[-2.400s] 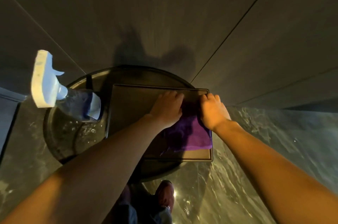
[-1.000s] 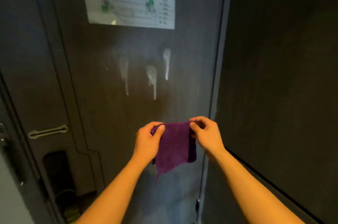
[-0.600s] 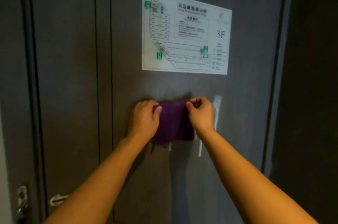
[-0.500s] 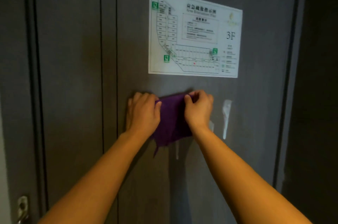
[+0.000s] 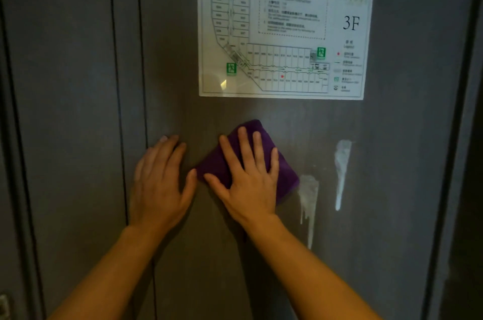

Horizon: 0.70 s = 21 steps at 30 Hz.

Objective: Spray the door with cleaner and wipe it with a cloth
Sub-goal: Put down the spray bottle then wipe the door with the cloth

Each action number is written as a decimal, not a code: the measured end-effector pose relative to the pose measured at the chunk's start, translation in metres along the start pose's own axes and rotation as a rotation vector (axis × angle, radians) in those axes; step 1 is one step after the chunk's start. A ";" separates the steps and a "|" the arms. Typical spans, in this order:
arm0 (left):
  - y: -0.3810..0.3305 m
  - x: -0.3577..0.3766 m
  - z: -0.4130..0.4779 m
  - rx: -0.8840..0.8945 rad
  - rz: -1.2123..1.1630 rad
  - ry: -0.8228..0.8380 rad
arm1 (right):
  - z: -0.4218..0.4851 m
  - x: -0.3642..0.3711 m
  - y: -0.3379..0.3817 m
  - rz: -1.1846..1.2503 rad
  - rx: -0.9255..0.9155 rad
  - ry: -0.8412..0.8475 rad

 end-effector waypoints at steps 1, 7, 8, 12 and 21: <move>0.001 -0.001 -0.002 -0.014 0.013 0.012 | 0.001 -0.001 -0.005 -0.019 -0.027 0.013; -0.003 0.005 -0.009 -0.055 0.120 0.049 | 0.006 -0.014 -0.065 -0.117 -0.135 0.014; -0.004 0.006 -0.010 -0.058 0.131 0.048 | 0.007 -0.017 -0.076 -0.125 -0.133 0.006; -0.005 0.009 -0.013 -0.057 0.182 0.039 | 0.011 -0.028 -0.126 -0.162 -0.092 -0.004; -0.008 0.013 -0.017 -0.090 0.232 0.029 | 0.005 -0.048 -0.258 -0.088 0.268 -0.056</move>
Point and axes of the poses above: each hand's wrist, its own z-axis towards the middle knuckle, its own x-axis out of the palm, y = z × x, the point moved 5 cm from there along z, towards the middle knuckle, and after that the axes turned 2 degrees about -z, right-handed, at the moved point
